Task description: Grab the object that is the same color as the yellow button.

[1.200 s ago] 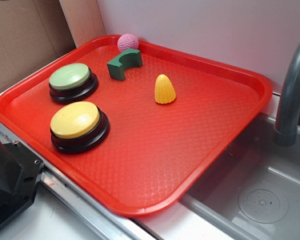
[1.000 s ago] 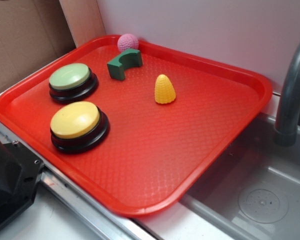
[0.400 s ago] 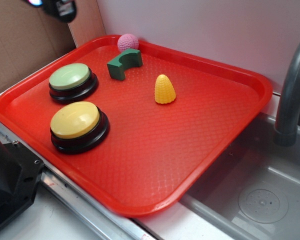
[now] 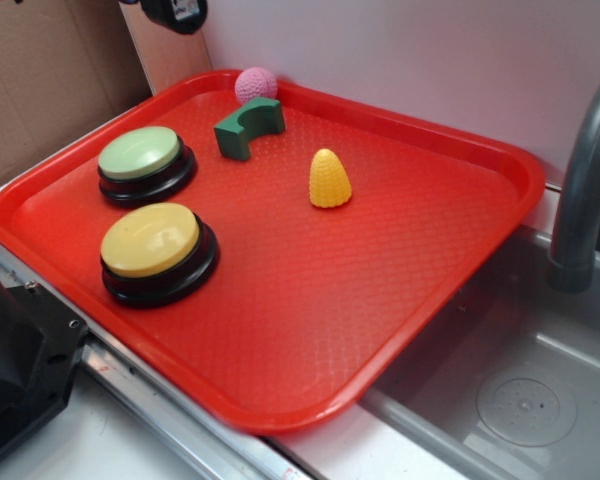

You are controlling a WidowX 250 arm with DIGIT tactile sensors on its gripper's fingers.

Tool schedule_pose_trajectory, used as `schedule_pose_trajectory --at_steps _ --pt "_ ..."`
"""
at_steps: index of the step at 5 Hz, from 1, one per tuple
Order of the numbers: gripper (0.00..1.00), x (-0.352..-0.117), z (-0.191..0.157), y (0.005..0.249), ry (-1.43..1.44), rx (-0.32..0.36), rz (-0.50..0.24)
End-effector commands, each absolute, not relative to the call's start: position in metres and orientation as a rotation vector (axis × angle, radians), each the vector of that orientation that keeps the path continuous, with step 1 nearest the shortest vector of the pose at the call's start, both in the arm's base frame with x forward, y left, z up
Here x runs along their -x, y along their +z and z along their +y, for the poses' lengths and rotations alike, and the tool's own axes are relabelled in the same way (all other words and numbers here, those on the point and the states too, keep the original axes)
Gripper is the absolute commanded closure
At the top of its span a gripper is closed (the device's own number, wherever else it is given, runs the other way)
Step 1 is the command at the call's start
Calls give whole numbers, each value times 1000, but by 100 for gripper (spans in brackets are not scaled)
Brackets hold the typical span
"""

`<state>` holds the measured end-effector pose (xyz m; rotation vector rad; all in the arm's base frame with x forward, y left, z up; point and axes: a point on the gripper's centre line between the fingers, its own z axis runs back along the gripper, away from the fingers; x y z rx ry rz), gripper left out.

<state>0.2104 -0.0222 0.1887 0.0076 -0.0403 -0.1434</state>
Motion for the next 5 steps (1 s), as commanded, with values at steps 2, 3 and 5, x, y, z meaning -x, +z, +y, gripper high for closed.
schedule_pose_trajectory --at_steps 2,3,5 --pt "0 -275 -75 136 -438 -26 -139" --pt "0 -283 -80 97 -525 -46 -130" --pt "0 -284 -78 40 -557 22 -83"
